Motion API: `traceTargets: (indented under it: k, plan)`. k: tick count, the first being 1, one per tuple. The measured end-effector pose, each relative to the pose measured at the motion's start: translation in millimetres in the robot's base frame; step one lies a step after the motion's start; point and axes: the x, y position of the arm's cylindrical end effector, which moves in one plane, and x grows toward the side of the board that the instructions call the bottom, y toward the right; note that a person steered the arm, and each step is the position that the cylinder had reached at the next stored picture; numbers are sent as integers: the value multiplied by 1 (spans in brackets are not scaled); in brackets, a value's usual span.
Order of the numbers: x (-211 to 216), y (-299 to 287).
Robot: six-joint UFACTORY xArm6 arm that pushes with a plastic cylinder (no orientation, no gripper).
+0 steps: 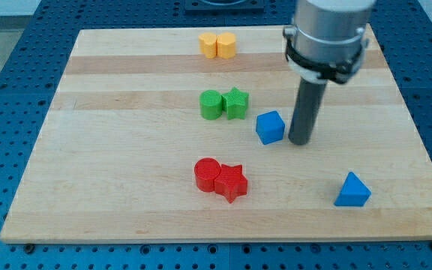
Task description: Push the blue cube to the right side of the green star
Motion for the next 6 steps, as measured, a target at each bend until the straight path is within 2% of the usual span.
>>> traceTargets:
  k: [1, 2, 3, 4, 5, 6]
  plan:
    - [28, -6]
    - [8, -34]
    - [-32, -38]
    - [-50, -38]
    - [-40, -36]
    - [-27, 7]
